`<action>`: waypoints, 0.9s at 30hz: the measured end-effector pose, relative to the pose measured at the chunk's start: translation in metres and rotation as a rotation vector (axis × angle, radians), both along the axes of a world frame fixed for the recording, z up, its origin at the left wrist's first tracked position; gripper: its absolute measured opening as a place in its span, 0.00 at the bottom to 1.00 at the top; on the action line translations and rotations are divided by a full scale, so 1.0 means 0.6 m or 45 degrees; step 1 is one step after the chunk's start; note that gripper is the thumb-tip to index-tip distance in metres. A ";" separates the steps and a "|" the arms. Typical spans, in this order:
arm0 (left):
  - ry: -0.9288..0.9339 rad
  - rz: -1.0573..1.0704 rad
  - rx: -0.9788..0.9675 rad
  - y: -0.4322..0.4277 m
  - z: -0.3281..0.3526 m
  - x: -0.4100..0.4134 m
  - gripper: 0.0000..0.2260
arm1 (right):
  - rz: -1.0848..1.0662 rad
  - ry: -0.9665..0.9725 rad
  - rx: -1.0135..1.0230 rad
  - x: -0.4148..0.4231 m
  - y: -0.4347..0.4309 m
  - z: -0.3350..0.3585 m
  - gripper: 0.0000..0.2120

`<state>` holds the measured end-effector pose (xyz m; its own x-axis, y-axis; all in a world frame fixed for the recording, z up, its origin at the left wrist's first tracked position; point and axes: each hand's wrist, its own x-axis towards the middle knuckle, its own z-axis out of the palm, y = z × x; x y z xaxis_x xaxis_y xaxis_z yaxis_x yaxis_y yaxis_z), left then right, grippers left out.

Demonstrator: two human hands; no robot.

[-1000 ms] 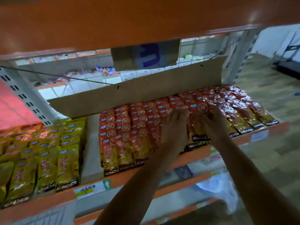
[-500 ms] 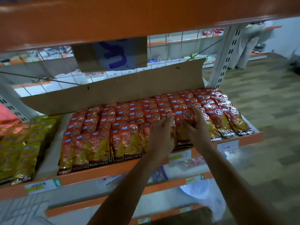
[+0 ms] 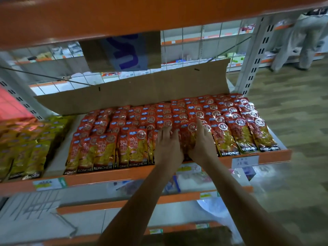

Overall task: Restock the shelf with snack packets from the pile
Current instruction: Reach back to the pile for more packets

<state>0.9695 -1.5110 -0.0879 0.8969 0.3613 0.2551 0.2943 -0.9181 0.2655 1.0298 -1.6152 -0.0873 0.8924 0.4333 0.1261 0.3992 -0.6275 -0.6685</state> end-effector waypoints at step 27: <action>0.003 0.159 -0.053 0.098 0.024 -0.077 0.24 | 0.070 -0.299 -0.184 -0.082 0.098 0.028 0.23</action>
<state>0.9235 -1.4521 -0.0738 0.8448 0.4805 0.2354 0.4065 -0.8625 0.3014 0.9807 -1.5565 -0.0707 0.8204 0.5092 0.2601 0.5690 -0.6826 -0.4586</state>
